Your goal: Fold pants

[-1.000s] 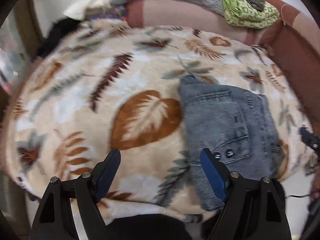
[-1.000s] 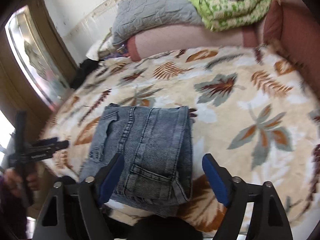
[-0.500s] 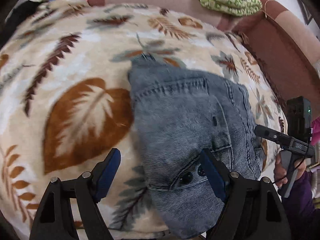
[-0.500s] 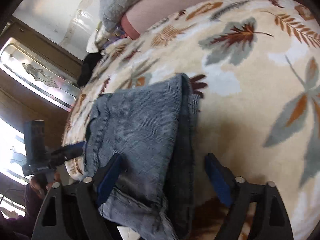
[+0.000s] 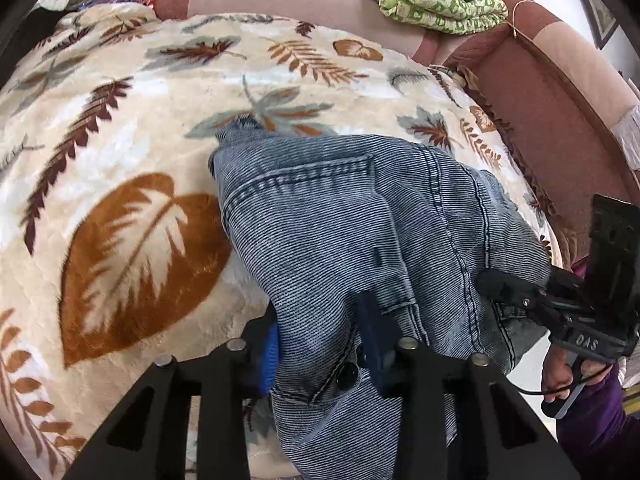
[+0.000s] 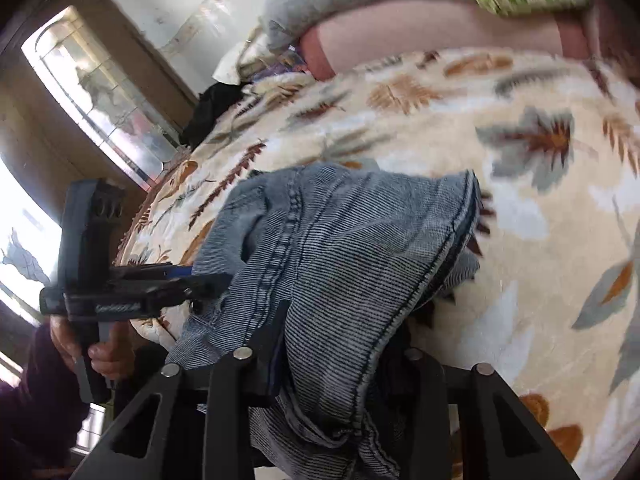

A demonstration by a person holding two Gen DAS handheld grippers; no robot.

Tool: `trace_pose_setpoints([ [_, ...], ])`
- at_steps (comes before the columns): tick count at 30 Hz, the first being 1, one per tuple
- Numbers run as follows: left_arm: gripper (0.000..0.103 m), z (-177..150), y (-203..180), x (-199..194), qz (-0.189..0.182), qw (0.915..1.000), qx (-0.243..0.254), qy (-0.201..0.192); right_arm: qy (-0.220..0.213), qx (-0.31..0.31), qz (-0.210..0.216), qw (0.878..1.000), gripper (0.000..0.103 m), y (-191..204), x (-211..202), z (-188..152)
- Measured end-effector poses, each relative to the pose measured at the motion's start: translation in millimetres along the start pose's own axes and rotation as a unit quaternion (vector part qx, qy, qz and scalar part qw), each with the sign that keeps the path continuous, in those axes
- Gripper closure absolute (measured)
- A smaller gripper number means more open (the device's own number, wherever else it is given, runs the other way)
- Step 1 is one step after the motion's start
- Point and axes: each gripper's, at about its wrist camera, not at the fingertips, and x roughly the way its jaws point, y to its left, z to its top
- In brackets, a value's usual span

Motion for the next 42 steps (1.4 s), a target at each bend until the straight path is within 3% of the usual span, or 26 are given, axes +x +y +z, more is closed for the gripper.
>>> trace_pose_setpoints([
  [6, 0.072, 44.6, -14.3, -37.4, 0.024, 0.9977, 0.036, -0.052, -0.045, -0.037, -0.002, 0.998, 0.068, 20.2, -21.8, 39.2],
  [9, 0.072, 78.1, -13.6, -45.8, 0.046, 0.9952, 0.043, -0.075, -0.066, -0.017, 0.009, 0.998, 0.068, 12.2, -16.2, 71.9],
  [14, 0.072, 128.1, 13.1, -16.1, 0.113, 0.9900, 0.037, -0.076, -0.068, 0.014, 0.014, 0.997, 0.066, -12.0, 29.2, 118.2],
  [17, 0.072, 138.8, 43.4, 39.5, 0.180, 0.9831, 0.019, -0.030, -0.029, 0.047, -0.012, 0.998, 0.049, -34.5, 82.5, 128.4],
  [19, 0.065, 129.5, 55.3, 64.1, 0.206, 0.9784, 0.017, -0.001, 0.019, 0.077, -0.060, 0.995, 0.027, -53.4, 121.8, 124.1],
  [21, 0.061, 121.4, 55.2, 63.3, 0.219, 0.9754, 0.017, -0.023, 0.002, 0.080, -0.057, 0.995, 0.025, -61.0, 129.6, 114.9],
  [25, 0.058, 111.2, 36.9, 30.6, 0.235, 0.9706, 0.035, -0.039, -0.005, 0.073, -0.066, 0.995, 0.025, -49.6, 98.6, 111.3],
  [27, 0.040, 98.8, 25.5, 5.5, 0.244, 0.9671, 0.034, -0.063, -0.035, 0.068, -0.068, 0.995, 0.025, -42.3, 66.9, 106.6],
  [28, 0.030, 91.0, 19.6, -9.4, 0.257, 0.9624, 0.033, -0.080, -0.047, 0.064, -0.069, 0.994, 0.025, -37.5, 48.0, 102.6],
  [32, 0.022, 46.7, -19.2, -76.3, 0.304, 0.9370, 0.040, -0.167, -0.094, 0.040, -0.082, 0.991, 0.025, -7.0, -15.4, 83.4],
  [38, 0.017, 0.0, -71.0, -160.3, 0.348, 0.9024, 0.030, -0.252, -0.176, -0.007, -0.105, 0.979, 0.022, 60.1, -106.7, 41.6],
  [42, 0.016, -24.5, -100.5, -208.2, 0.352, 0.8884, 0.024, -0.294, -0.218, -0.026, -0.128, 0.967, 0.018, 95.1, -150.8, 20.3],
])
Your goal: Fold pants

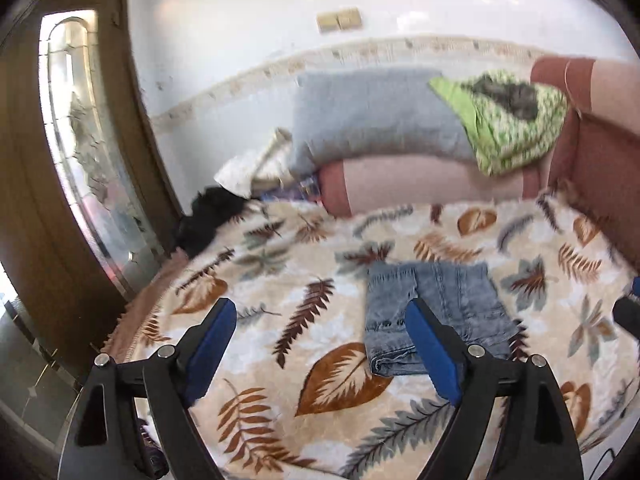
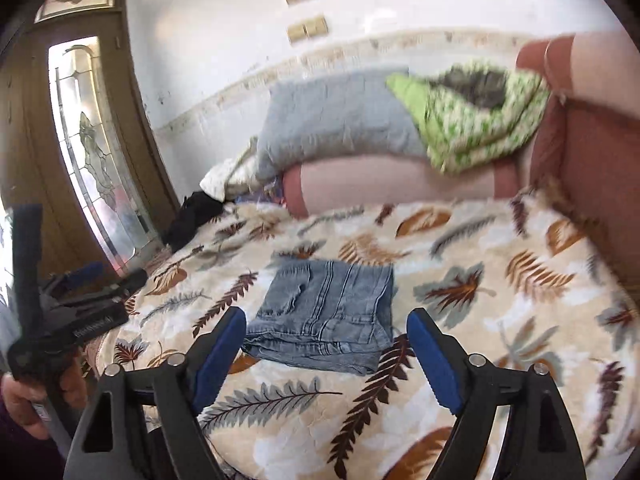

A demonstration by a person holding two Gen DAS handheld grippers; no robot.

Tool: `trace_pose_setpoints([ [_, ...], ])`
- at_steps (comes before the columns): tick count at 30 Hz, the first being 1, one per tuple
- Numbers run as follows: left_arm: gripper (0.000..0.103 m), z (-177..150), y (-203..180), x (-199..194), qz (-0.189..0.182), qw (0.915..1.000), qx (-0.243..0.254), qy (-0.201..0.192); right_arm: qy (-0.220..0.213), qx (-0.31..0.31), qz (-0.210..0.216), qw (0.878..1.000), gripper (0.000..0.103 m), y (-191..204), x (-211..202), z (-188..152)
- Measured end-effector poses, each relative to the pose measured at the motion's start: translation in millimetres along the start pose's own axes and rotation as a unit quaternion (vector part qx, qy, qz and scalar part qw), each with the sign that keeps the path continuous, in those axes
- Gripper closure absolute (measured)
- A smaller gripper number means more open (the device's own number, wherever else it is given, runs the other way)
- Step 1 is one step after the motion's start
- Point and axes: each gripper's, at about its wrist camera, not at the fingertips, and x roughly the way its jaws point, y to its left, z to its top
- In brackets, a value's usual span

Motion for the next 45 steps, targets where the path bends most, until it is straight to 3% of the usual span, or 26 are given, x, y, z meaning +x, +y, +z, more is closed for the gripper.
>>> trace_pose_setpoints([
  [2, 0.009, 3.2, 2.9, -23.0, 0.009, 0.9998, -0.007, -0.016, -0.014, -0.023, -0.015, 1.000, 0.017, 14.8, -21.4, 0.4],
  [7, 0.008, 6.5, 10.3, -64.6, 0.009, 0.9986, -0.026, -0.046, -0.038, -0.048, -0.030, 0.998, 0.016, 33.2, -61.2, -2.7],
  [15, 0.008, 6.0, 7.8, -85.1, 0.001, 0.9982, -0.019, -0.057, -0.054, -0.052, -0.063, 0.995, 0.016, 39.0, -81.0, -4.8],
  [27, 0.008, 0.6, 7.8, -68.7, 0.004, 0.9988, -0.020, -0.044, -0.032, -0.055, -0.090, 0.994, 0.016, 39.6, -59.7, -5.5],
  [45, 0.008, -6.8, 15.7, -45.7, -0.002, 0.9993, -0.031, -0.021, -0.006, -0.072, -0.092, 0.993, 0.016, 43.9, -35.5, -9.4],
])
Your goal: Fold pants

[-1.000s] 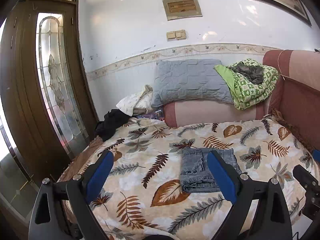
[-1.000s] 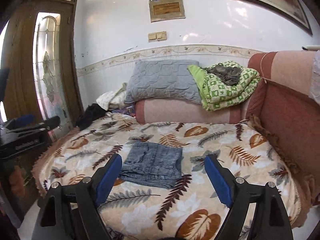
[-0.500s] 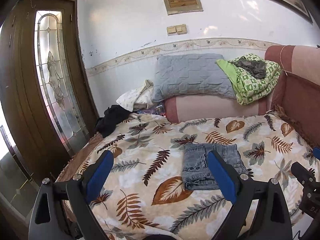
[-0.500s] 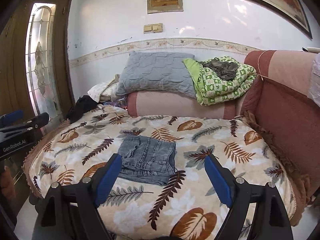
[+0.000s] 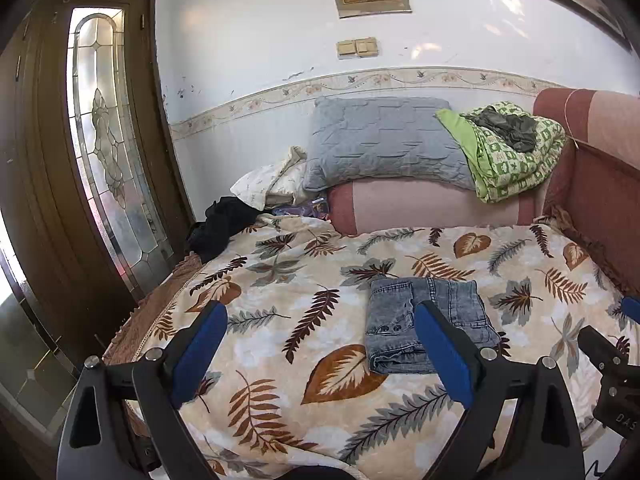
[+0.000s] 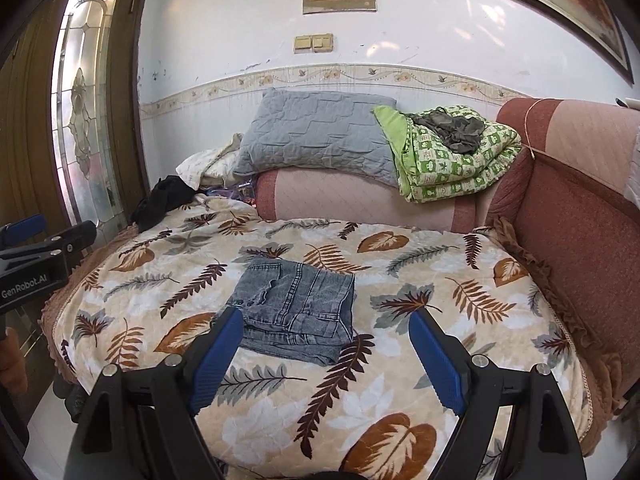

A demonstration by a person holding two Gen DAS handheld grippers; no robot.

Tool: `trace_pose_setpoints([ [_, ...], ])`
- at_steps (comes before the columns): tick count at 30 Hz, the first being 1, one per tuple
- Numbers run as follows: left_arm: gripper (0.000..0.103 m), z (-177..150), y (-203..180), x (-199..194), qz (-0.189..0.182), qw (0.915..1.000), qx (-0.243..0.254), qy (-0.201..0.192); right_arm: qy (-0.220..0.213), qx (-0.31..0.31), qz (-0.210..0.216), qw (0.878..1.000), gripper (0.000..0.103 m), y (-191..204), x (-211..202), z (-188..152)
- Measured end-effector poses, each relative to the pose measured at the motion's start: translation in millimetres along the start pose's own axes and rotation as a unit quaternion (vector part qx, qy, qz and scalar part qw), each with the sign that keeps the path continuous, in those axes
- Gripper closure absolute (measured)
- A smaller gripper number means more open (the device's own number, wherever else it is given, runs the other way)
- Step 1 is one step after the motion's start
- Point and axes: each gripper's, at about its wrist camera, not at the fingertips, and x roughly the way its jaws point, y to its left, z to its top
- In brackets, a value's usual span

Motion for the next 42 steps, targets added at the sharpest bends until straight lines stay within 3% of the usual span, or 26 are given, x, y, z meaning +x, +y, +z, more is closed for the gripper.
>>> trace_pose_setpoints([
  [42, 0.008, -4.0, 12.8, -0.3, -0.012, 0.9998, -0.019, -0.002, 0.015, -0.050, 0.011, 0.999, 0.016, 41.1, 14.7, 4.5],
])
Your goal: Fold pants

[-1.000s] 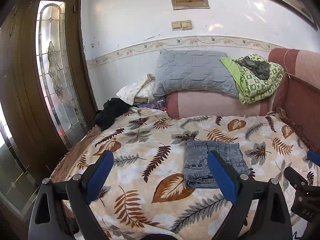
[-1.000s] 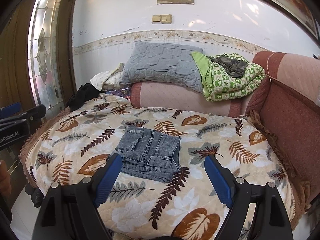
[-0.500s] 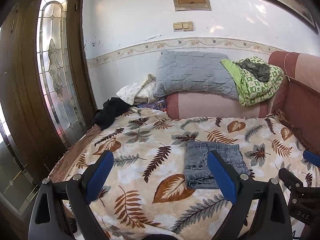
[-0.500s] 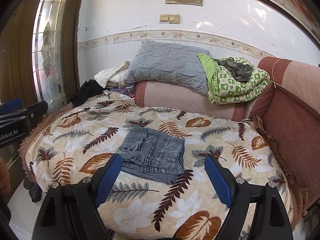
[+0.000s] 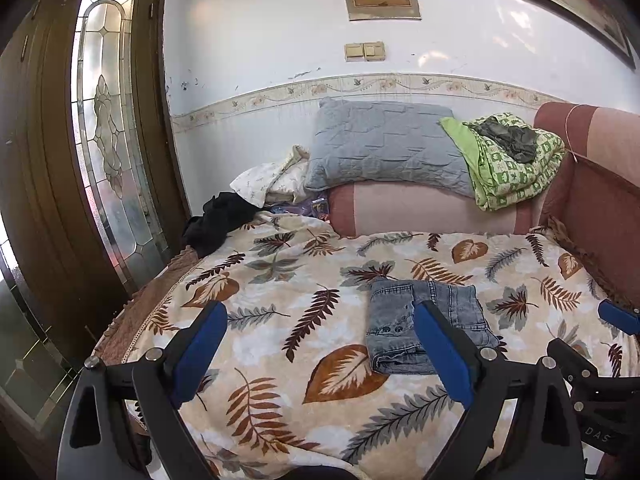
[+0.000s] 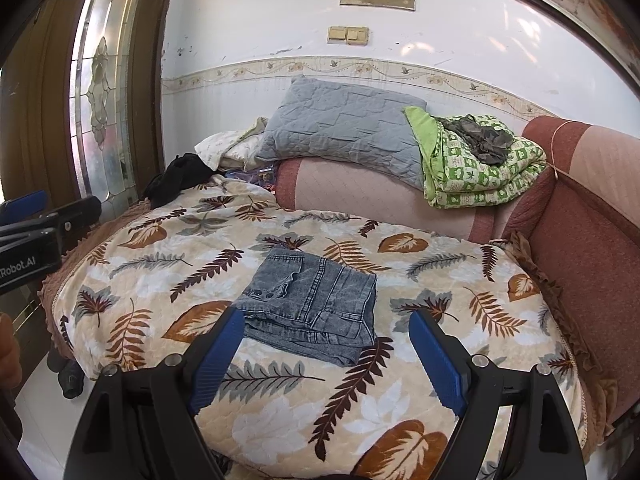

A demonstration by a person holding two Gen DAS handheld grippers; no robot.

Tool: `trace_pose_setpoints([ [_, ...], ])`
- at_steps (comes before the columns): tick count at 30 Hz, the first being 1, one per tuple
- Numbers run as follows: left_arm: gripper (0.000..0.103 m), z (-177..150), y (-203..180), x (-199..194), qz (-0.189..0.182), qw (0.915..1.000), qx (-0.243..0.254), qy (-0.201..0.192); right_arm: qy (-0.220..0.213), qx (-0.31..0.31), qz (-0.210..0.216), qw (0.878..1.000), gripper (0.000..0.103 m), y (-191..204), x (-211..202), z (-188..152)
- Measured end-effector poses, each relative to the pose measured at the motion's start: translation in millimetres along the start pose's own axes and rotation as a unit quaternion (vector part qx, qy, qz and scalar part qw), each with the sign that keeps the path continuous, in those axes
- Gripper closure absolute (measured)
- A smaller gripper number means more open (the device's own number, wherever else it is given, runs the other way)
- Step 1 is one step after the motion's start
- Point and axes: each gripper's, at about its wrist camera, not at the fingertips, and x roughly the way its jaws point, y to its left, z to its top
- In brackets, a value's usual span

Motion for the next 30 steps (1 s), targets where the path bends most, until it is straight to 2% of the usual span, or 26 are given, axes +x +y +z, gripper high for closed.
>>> trace_pose_setpoints([
  [30, 0.008, -1.3, -0.2, 0.7, -0.014, 0.9999, -0.004, 0.004, 0.004, -0.005, 0.008, 1.000, 0.016, 9.3, 6.0, -1.0],
])
